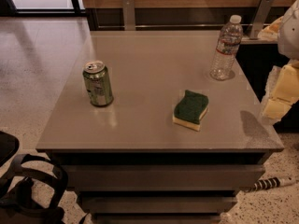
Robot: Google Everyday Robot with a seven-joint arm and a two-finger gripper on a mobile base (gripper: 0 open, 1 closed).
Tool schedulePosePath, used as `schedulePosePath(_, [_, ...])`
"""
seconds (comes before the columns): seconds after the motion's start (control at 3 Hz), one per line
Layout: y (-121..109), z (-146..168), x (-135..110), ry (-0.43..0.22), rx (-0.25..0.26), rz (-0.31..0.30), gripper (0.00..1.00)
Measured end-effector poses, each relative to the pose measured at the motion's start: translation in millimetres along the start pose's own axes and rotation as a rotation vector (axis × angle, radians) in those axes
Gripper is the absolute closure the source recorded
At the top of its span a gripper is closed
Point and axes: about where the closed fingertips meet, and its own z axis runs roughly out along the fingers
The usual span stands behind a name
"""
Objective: Knock green can over
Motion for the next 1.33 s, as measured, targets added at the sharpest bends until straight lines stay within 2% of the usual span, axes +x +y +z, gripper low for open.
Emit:
schedulePosePath(0.33, [0.0, 0.0, 0.0, 0.0, 0.0, 0.0, 0.0])
schedulePosePath(0.67, [-2.2, 7.0, -11.1, -0.048, -0.002, 0.0, 0.0])
schedulePosePath(1.0, [-8.7, 38.9, -64.8, -0.274, -0.021, 0.033, 0.0])
schedulePosePath(1.33, [-10.2, 63.8, -116.5, -0.453, -0.036, 0.062, 0.0])
